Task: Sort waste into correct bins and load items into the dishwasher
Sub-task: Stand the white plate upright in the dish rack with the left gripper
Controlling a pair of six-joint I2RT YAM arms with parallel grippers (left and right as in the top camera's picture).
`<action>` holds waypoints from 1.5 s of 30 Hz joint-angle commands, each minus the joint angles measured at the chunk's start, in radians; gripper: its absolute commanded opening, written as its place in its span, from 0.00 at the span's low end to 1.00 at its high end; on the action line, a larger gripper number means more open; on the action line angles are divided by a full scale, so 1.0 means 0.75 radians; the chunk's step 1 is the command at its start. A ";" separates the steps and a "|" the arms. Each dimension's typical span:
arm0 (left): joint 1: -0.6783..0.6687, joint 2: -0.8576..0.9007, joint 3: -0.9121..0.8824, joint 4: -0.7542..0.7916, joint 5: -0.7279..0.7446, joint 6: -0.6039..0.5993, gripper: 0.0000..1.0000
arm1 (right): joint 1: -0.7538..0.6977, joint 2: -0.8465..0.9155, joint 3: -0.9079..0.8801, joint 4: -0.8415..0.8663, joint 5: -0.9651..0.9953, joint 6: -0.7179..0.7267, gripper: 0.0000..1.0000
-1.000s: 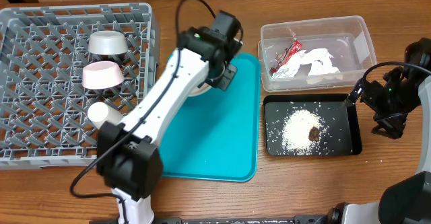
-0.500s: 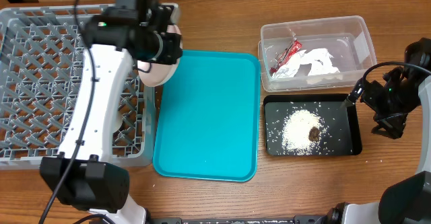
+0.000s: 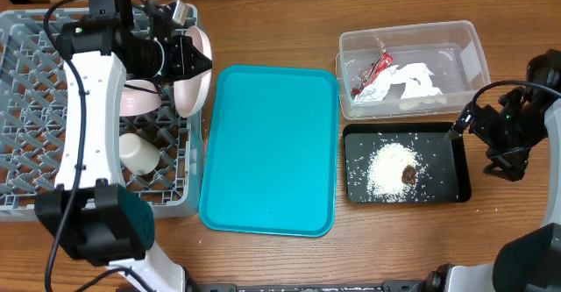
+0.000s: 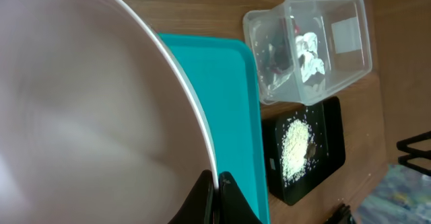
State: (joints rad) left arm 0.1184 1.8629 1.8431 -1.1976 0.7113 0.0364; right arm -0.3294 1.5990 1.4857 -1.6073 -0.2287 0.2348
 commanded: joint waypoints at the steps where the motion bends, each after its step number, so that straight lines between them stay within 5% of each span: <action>1: 0.040 0.055 0.032 -0.003 0.064 0.045 0.04 | -0.004 -0.028 0.011 0.005 0.005 -0.010 1.00; 8: 0.116 0.097 0.032 0.006 0.048 0.047 0.12 | -0.004 -0.028 0.011 0.005 0.005 -0.010 1.00; 11: 0.142 0.097 0.032 0.007 0.022 0.047 0.24 | -0.004 -0.028 0.011 0.005 0.005 -0.010 1.00; 14: 0.167 0.097 0.032 -0.003 0.012 0.047 0.52 | -0.004 -0.028 0.011 0.005 0.005 -0.010 1.00; 18: 0.174 0.094 0.033 -0.023 -0.021 0.047 0.72 | -0.004 -0.028 0.011 0.006 0.005 -0.010 1.00; 29: 0.173 -0.143 0.035 -0.073 -0.418 -0.041 0.82 | 0.006 -0.028 0.011 0.027 0.004 -0.010 1.00; 30: 0.173 -0.166 0.035 -0.086 -0.451 -0.051 1.00 | 0.020 -0.028 0.011 0.046 0.004 -0.010 1.00; 37: 0.172 -0.235 0.035 -0.277 -0.593 -0.066 1.00 | 0.268 -0.028 0.011 0.256 0.000 -0.010 1.00; 45: 0.170 -0.225 0.034 -0.497 -0.883 -0.299 1.00 | 0.567 -0.028 0.011 0.592 0.001 -0.010 1.00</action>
State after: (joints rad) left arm 0.2447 1.6897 1.8595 -1.5455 0.1650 -0.1047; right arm 0.0540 1.5990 1.4857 -1.2018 -0.2302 0.2321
